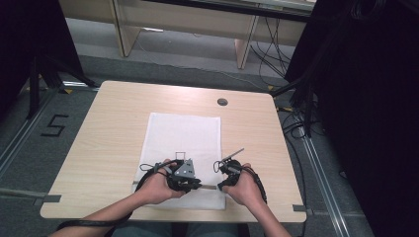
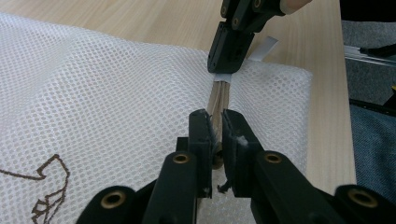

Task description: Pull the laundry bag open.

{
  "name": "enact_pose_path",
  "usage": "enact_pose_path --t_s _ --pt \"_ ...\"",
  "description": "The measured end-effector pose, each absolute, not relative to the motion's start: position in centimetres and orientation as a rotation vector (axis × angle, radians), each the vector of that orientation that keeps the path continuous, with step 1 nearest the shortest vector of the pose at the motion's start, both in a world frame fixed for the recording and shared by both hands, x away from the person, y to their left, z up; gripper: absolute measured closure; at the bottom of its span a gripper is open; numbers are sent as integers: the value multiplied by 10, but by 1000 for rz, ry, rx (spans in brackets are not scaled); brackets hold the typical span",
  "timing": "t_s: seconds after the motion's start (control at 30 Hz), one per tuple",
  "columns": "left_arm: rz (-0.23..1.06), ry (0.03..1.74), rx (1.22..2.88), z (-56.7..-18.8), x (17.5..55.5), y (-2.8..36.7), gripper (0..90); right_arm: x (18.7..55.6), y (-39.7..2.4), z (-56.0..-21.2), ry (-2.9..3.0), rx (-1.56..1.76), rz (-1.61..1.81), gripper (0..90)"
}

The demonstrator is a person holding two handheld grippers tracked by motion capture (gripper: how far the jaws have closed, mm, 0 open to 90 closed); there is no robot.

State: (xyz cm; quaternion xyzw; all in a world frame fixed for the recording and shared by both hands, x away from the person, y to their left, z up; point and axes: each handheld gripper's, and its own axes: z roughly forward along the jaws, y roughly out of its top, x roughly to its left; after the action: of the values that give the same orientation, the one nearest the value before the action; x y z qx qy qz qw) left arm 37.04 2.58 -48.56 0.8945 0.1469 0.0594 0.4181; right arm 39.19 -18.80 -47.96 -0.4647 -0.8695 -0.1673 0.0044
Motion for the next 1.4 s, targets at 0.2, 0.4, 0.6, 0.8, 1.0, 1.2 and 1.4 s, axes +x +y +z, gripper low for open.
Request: enact_pose_path --t_s 0.2,0.4,0.6,0.8,1.0,1.2,1.4 --pt "164 355 2258 -485 370 26 822 391 -187 -478 -2697 -1472 -516 900" --pt "160 353 2258 -483 370 31 822 391 -188 -478 -2698 -1469 -516 900" --pt "149 364 2247 -483 369 34 822 391 -187 -478 -2686 -1487 -509 900" --pt "154 364 2246 -483 369 36 822 391 -188 -478 -2694 -1473 -518 900" --pt "157 367 2247 -481 370 40 822 391 -188 -478 -2694 -1473 -517 900" --pt "151 364 2243 -482 369 41 822 392 -188 -479 -2716 -1463 -525 900" --pt "153 369 2238 -480 369 45 822 392 -188 -479 -2717 -1460 -528 900"
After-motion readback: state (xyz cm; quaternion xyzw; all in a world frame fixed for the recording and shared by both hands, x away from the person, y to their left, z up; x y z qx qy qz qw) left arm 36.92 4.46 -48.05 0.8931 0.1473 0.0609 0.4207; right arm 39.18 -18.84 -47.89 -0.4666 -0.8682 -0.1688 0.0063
